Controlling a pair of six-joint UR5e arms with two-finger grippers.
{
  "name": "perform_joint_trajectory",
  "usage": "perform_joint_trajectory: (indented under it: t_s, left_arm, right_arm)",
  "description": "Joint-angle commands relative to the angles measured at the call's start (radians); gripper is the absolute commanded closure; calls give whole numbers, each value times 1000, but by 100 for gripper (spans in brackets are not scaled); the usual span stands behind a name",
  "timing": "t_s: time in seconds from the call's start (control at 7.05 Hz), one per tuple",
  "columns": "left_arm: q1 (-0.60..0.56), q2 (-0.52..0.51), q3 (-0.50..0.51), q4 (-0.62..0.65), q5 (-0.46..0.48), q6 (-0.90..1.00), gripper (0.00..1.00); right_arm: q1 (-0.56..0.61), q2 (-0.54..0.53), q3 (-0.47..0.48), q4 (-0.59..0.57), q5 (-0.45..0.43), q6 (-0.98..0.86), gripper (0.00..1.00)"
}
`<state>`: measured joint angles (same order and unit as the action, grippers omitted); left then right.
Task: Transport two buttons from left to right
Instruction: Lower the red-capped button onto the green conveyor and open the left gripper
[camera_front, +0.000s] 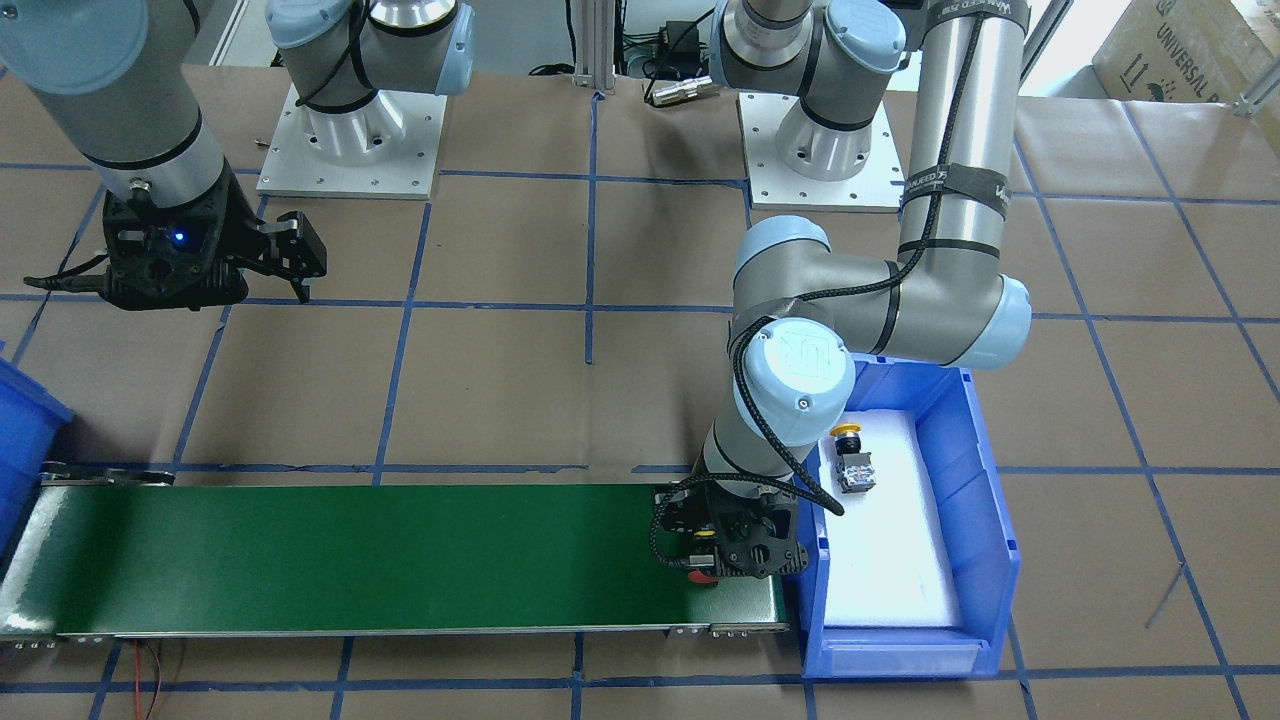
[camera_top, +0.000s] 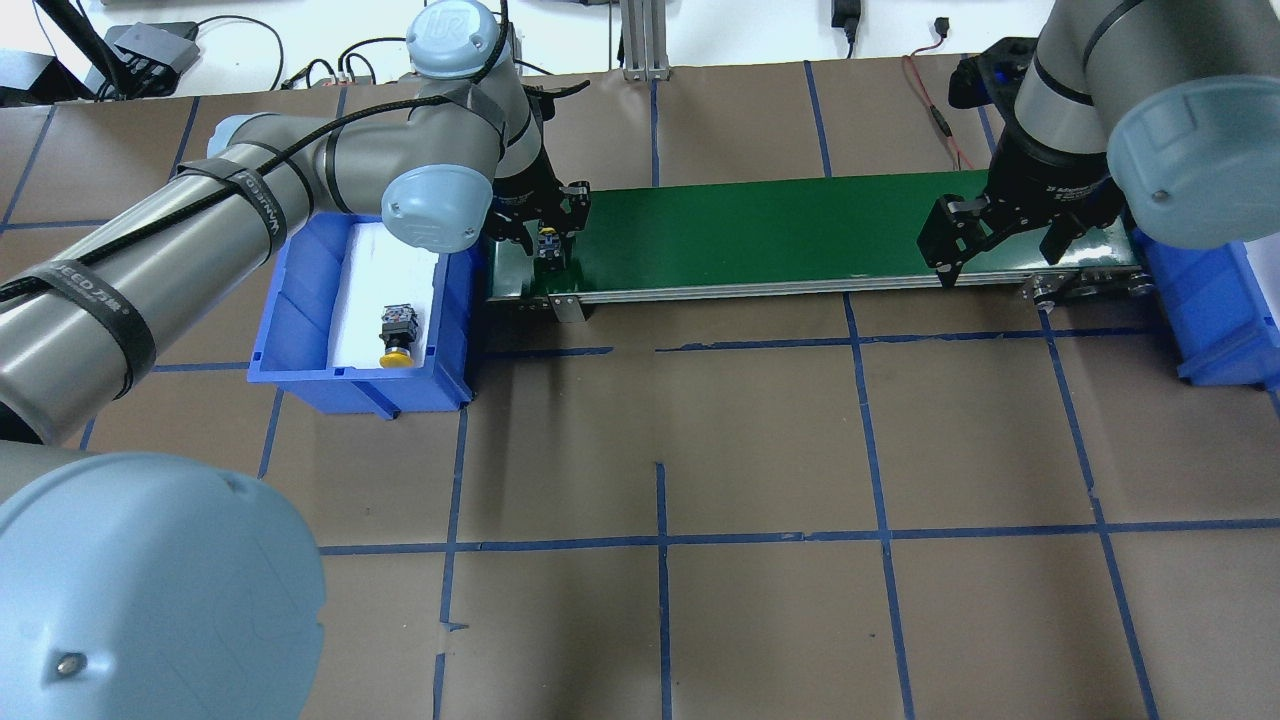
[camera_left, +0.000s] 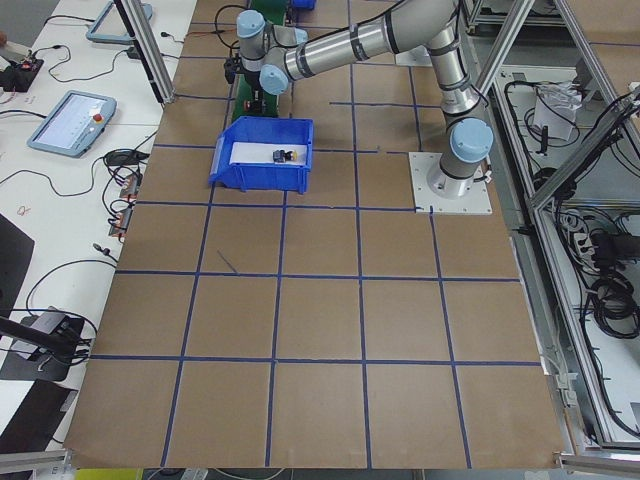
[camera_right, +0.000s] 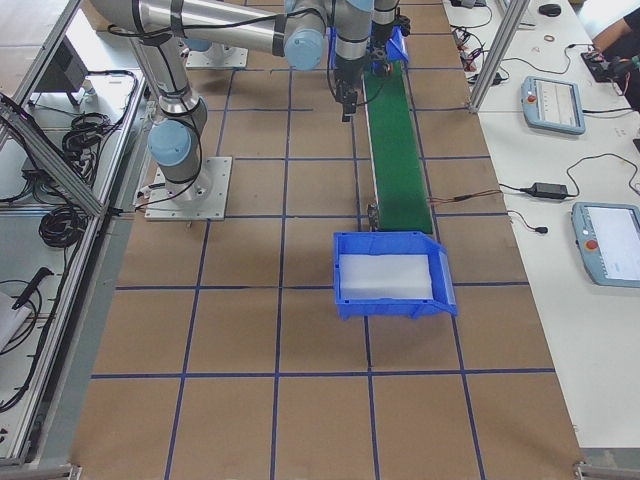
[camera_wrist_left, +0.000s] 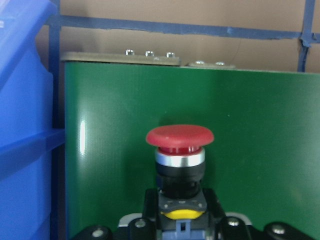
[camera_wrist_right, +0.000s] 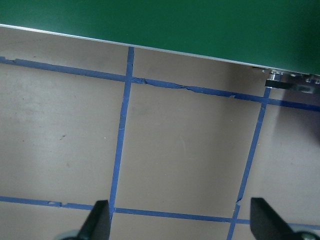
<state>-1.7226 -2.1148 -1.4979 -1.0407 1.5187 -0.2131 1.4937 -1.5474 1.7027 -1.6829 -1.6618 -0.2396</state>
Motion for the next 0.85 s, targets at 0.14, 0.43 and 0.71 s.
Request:
perform_joint_trajectory:
  t_s: [0.14, 0.43, 0.71]
  left_arm:
    - [0, 51, 2, -7, -3, 20, 0]
    - [8, 123, 5, -48, 9, 20, 0]
    - [72, 176, 10, -135, 15, 61, 0]
  right_arm:
    - [3, 0, 0, 0, 4, 8, 0]
    - [5, 0, 0, 0, 5, 11, 0]
    - [8, 0, 0, 0, 5, 13, 0]
